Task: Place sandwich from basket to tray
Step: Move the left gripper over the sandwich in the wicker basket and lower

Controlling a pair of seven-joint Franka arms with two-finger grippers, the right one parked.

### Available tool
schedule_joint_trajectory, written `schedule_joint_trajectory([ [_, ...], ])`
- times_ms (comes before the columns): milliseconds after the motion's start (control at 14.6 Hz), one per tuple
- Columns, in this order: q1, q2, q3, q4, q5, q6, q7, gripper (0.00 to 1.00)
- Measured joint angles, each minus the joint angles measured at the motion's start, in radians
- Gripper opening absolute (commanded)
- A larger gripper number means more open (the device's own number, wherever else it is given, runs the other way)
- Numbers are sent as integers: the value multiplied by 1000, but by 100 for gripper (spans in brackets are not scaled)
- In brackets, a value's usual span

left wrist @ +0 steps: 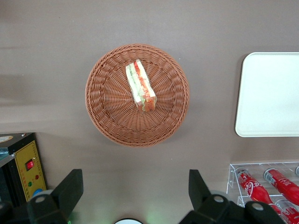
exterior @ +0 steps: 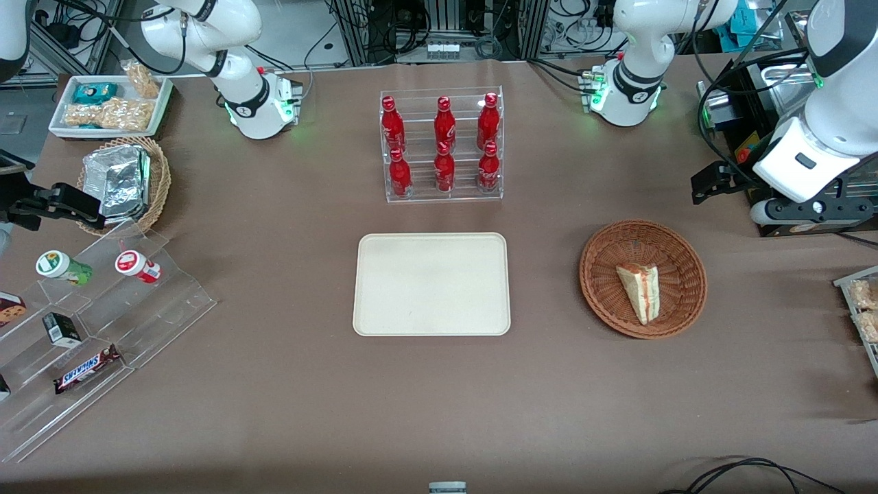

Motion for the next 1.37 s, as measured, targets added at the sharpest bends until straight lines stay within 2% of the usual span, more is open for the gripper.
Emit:
schedule_joint_trajectory([
  [480,2,5,34,-14,2,-3,0,100],
  [686,3,29,72,-108,1,23,-19,100],
  [1098,-38,84,67,-449,1,427,-445,100],
  [1235,-41,90,69,-551,1,563,-503,100],
  [1373,-37,106,77,-596,1,623,-544,100],
])
